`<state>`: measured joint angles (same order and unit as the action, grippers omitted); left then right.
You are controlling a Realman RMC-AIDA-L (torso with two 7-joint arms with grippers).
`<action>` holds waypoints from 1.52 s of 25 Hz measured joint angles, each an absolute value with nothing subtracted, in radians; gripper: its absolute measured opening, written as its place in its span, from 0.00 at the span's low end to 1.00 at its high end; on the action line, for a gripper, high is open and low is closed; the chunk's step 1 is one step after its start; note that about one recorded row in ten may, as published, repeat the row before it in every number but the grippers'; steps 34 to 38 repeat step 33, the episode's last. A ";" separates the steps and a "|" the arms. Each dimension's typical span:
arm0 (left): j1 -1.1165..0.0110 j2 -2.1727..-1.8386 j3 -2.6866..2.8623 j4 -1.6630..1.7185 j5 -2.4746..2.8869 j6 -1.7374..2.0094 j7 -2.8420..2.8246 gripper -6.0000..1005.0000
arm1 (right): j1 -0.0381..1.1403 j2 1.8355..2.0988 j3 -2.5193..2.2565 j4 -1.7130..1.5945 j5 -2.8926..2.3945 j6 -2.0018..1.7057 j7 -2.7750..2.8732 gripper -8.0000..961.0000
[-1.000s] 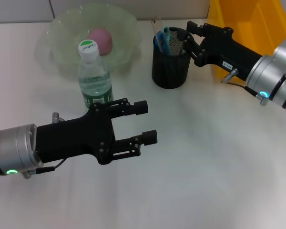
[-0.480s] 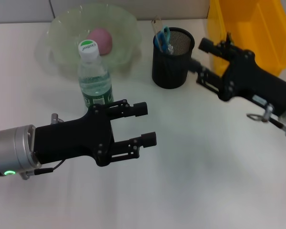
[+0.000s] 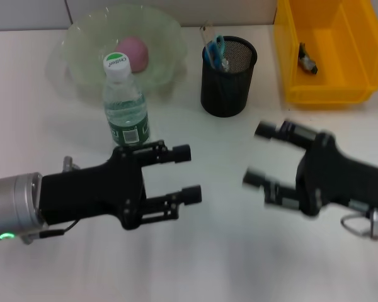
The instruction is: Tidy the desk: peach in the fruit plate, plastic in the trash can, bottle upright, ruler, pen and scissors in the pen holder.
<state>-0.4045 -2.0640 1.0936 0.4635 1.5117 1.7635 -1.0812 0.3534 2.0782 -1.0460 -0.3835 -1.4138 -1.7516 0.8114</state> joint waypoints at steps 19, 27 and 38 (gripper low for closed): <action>-0.342 -2.057 1.095 0.544 1.662 1.736 -1.084 0.68 | 0.386 2.081 -1.054 -0.514 -1.720 -1.711 1.003 0.79; -0.333 -2.050 1.095 0.539 1.663 1.732 -1.088 0.68 | 0.392 2.082 -1.054 -0.509 -1.735 -1.697 1.015 0.79; -0.332 -2.050 1.095 0.536 1.663 1.730 -1.088 0.68 | 0.394 2.082 -1.054 -0.507 -1.736 -1.697 1.017 0.79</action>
